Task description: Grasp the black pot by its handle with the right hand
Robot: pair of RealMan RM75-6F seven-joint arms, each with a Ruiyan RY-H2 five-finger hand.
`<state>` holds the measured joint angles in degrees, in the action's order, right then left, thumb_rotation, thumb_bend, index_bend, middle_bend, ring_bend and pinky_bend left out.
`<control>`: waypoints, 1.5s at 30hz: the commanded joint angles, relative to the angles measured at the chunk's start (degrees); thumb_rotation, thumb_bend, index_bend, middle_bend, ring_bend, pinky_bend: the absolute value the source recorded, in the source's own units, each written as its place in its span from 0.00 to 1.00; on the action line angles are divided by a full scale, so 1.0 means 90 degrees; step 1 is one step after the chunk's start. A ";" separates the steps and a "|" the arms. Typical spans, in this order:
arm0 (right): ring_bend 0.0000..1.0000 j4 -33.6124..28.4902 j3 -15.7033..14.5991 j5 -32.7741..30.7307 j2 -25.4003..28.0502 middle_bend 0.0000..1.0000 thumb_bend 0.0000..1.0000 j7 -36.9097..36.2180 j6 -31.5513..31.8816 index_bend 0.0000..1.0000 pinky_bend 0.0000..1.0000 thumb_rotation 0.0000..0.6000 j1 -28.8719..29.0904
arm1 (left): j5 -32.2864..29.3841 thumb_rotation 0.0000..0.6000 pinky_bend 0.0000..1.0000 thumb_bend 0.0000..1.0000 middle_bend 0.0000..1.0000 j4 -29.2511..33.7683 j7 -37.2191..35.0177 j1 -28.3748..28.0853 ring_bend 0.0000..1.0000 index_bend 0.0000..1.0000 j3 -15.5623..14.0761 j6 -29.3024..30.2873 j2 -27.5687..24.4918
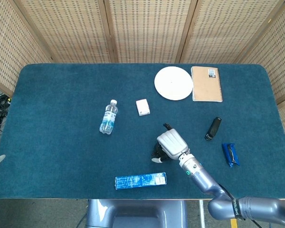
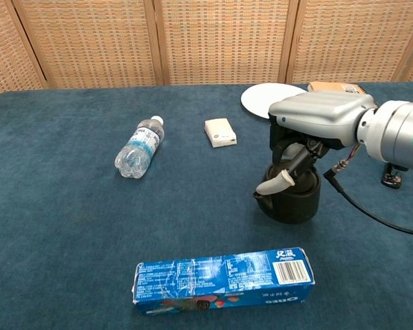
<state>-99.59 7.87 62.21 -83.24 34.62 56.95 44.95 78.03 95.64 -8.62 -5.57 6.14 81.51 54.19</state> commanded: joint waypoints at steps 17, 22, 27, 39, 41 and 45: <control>1.00 -0.0334 0.0031 -0.0593 -0.0145 1.00 0.79 0.0688 0.0641 1.00 0.39 0.50 0.0026 | -0.0004 1.00 0.00 0.00 0.00 0.0010 -0.0035 0.0006 0.00 0.00 0.0009 0.0009 -0.0012; 1.00 -0.0344 0.0041 -0.0550 -0.0159 1.00 0.91 0.0688 0.0754 1.00 0.45 0.51 0.0014 | 0.0002 1.00 0.00 0.00 0.00 0.0001 -0.0062 0.0012 0.00 0.00 0.0009 0.0015 -0.0017; 1.00 -0.0321 0.0033 -0.0475 -0.0184 1.00 0.94 0.0594 0.0807 1.00 0.55 0.52 -0.0016 | 0.0007 1.00 0.00 0.00 0.00 -0.0002 -0.0073 0.0019 0.00 0.00 0.0010 0.0029 -0.0019; 1.00 -0.0053 -0.0015 0.0004 -0.0241 1.00 0.96 -0.0007 0.0750 1.00 0.96 0.83 -0.0120 | 0.0012 1.00 0.00 0.00 0.00 -0.0004 -0.0063 0.0016 0.00 0.00 0.0008 0.0026 -0.0015; 1.00 -0.0028 -0.0003 0.0050 -0.0241 1.00 0.96 -0.0057 0.0748 1.00 0.96 0.83 -0.0128 | 0.0009 1.00 0.00 0.00 0.00 0.0003 -0.0055 0.0012 0.00 0.00 0.0012 0.0023 -0.0017; 1.00 0.0001 0.0000 0.0122 -0.0229 1.00 0.96 -0.0078 0.0759 1.00 0.96 0.83 -0.0144 | 0.0014 1.00 0.00 0.00 0.00 0.0010 -0.0051 0.0020 0.00 0.00 0.0010 0.0038 -0.0017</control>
<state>-99.61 7.87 63.30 -85.32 33.93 63.77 43.68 78.15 95.73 -9.10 -5.39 6.23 81.85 54.03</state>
